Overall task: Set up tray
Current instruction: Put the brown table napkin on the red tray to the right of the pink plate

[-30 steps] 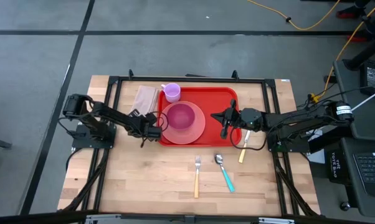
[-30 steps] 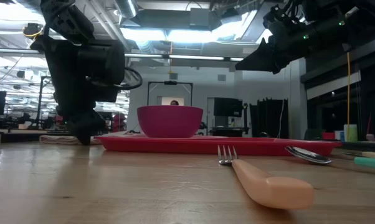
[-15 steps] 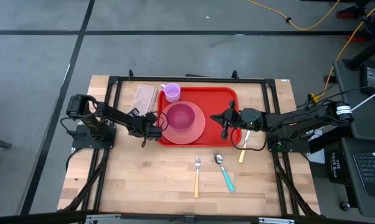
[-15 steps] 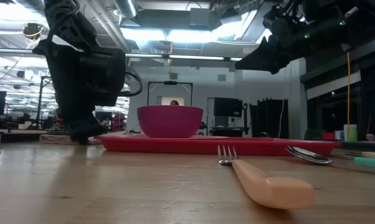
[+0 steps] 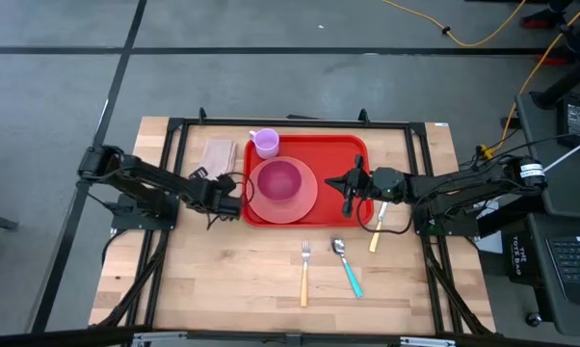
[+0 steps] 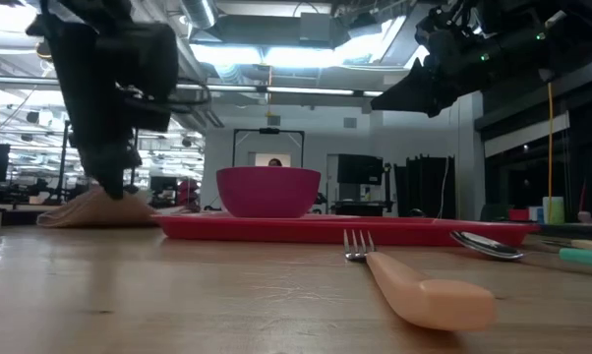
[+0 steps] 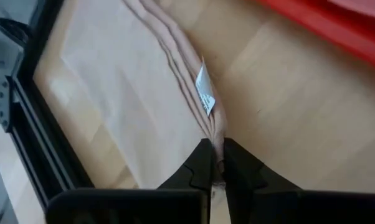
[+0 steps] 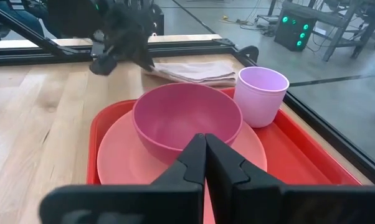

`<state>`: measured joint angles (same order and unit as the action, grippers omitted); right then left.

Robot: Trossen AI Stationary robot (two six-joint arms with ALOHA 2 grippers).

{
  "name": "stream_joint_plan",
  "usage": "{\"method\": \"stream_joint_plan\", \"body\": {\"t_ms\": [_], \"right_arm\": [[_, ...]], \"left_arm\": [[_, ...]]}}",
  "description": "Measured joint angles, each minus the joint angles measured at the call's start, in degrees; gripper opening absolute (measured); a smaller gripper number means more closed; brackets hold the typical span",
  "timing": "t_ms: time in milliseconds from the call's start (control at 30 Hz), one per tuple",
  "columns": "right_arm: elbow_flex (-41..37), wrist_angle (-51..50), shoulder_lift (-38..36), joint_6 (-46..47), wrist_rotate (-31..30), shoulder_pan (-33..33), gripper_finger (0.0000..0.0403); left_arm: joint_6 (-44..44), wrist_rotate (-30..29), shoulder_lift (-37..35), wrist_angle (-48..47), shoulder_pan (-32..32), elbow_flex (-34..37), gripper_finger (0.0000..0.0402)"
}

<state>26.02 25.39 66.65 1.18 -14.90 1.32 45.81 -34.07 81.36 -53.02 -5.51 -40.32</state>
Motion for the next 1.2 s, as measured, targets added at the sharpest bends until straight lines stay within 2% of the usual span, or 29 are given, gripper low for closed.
{"method": "stream_joint_plan", "body": {"t_ms": [300,700,1033,1200], "right_arm": [[0.0,0.1,0.0,-0.1,0.0,0.0,0.0009],[0.0,0.1,0.0,-0.1,0.0,0.0,0.0009],[0.0,0.1,0.0,-1.4,0.0,0.0,0.0009],[0.0,0.6,0.0,-2.5,-0.5,0.1,0.0009]], "left_arm": [[2.7,-0.8,-11.3,-4.4,-4.0,0.0,0.0007],[11.6,-6.9,-23.3,-15.6,-9.7,-0.1,0.0006],[11.8,-16.2,-25.0,-15.7,-13.6,-0.2,0.0006],[11.2,-26.8,-25.0,-16.0,-15.2,-0.2,0.0006]]}}
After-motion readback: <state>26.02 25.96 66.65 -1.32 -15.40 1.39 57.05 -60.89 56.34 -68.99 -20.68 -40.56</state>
